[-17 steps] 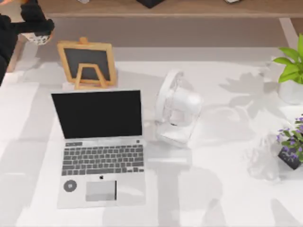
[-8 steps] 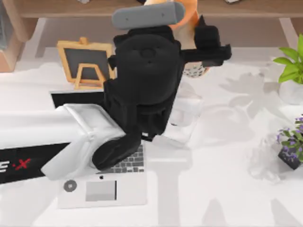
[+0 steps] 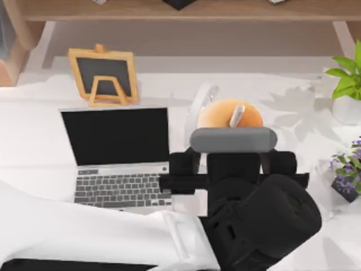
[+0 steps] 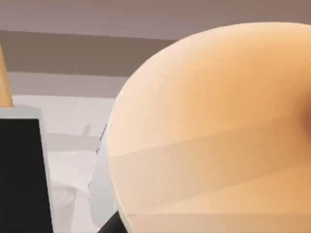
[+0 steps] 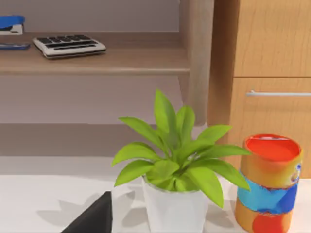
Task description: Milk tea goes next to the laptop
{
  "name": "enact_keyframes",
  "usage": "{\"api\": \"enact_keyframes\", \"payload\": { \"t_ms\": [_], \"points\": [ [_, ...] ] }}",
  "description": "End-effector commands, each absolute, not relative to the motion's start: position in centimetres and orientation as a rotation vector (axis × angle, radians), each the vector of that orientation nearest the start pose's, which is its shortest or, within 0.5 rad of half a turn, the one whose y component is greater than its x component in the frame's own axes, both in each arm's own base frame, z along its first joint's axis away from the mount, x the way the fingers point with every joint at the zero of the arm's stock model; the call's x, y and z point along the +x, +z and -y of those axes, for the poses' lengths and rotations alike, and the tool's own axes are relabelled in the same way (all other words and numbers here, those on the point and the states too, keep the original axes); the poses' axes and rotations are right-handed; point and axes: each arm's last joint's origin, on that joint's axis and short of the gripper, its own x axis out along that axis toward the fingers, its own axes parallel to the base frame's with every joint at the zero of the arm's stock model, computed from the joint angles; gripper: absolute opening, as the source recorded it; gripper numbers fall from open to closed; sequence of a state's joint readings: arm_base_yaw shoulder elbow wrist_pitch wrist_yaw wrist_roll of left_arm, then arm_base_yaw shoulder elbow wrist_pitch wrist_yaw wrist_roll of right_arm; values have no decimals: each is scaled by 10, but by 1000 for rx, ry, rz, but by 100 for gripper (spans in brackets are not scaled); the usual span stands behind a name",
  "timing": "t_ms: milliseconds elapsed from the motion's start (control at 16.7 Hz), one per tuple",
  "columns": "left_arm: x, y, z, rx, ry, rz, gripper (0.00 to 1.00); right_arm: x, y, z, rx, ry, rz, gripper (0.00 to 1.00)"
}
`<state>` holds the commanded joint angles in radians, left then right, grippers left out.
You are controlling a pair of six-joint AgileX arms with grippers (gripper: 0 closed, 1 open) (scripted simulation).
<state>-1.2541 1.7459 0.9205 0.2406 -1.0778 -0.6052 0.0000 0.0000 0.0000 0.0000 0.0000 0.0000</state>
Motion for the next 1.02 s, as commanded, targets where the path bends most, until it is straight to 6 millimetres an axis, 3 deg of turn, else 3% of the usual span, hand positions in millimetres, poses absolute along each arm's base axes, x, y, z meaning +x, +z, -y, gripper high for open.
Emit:
{"api": "enact_keyframes", "payload": {
  "t_ms": [180,1020],
  "points": [
    [134,159,320,-8,-17,-272,0,106,160,1,0,0,0,100],
    [136,168,325,-90,-27,-246,0,106,160,1,0,0,0,100]
  ]
}}
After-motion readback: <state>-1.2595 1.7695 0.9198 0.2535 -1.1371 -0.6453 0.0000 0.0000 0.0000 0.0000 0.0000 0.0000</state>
